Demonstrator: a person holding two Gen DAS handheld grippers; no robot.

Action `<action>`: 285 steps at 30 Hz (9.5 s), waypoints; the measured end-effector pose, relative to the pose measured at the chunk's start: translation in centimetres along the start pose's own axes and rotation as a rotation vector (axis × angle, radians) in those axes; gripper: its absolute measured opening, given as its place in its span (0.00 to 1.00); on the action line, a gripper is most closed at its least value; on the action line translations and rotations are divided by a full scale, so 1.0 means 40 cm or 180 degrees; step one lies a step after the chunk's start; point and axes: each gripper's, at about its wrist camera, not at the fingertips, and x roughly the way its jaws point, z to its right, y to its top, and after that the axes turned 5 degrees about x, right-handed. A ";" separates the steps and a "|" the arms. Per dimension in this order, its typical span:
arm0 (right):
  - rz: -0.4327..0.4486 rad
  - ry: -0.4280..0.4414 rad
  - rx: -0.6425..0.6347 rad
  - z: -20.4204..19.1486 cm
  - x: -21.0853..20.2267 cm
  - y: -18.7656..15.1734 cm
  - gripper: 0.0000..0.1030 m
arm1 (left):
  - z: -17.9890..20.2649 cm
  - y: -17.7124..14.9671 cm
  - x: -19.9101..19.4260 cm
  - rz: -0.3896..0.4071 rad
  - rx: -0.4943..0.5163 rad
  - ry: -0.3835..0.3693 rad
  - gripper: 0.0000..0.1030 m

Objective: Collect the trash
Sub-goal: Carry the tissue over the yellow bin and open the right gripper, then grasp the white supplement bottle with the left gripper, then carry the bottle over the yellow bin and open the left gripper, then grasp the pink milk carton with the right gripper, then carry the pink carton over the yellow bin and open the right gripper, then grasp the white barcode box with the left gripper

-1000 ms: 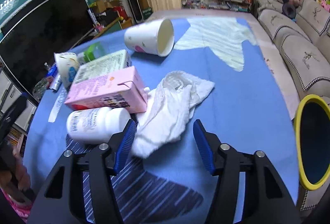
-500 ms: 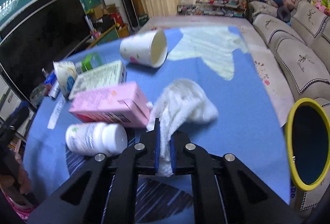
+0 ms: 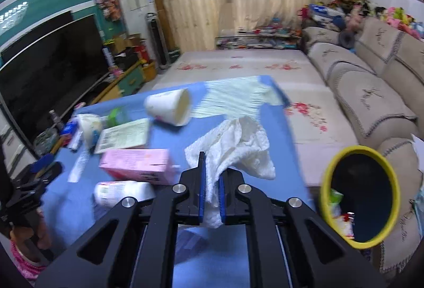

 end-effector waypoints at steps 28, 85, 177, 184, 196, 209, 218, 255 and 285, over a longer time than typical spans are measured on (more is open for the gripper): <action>-0.0523 -0.1485 0.0678 0.526 0.141 -0.055 0.43 | 0.169 -0.046 0.077 -0.0400 0.0679 -0.0823 0.95; -0.0147 -0.0595 0.0993 0.637 0.037 -0.146 0.52 | 0.366 -0.036 0.243 -0.1379 -0.0303 0.0574 0.83; -0.0860 0.1152 -0.1379 -0.321 0.142 -0.171 0.55 | -0.018 -0.029 -0.215 -0.0218 -0.0615 0.0369 0.95; -0.0795 0.1238 -0.1327 -0.341 0.131 -0.171 0.55 | -0.027 -0.031 -0.232 -0.0170 -0.0605 0.0428 0.95; -0.0822 0.1123 -0.1286 -0.390 0.197 -0.195 0.36 | -0.030 -0.040 -0.228 -0.0178 -0.0623 0.0421 0.95; -0.0294 0.1246 -0.1047 -0.283 -0.007 -0.119 0.35 | -0.008 -0.033 -0.222 -0.0199 -0.0584 0.0366 0.95; -0.0159 0.1034 -0.0814 -0.159 -0.083 -0.104 0.35 | 0.040 -0.018 -0.208 -0.0197 -0.0453 0.0281 0.95; -0.0192 -0.0716 0.0828 0.557 0.069 -0.115 0.51 | 0.185 0.038 0.062 -0.0620 -0.0156 0.0060 0.95; -0.0287 -0.0477 0.0752 0.504 0.133 -0.105 0.51 | 0.121 0.076 0.348 -0.1018 -0.0054 -0.0066 0.95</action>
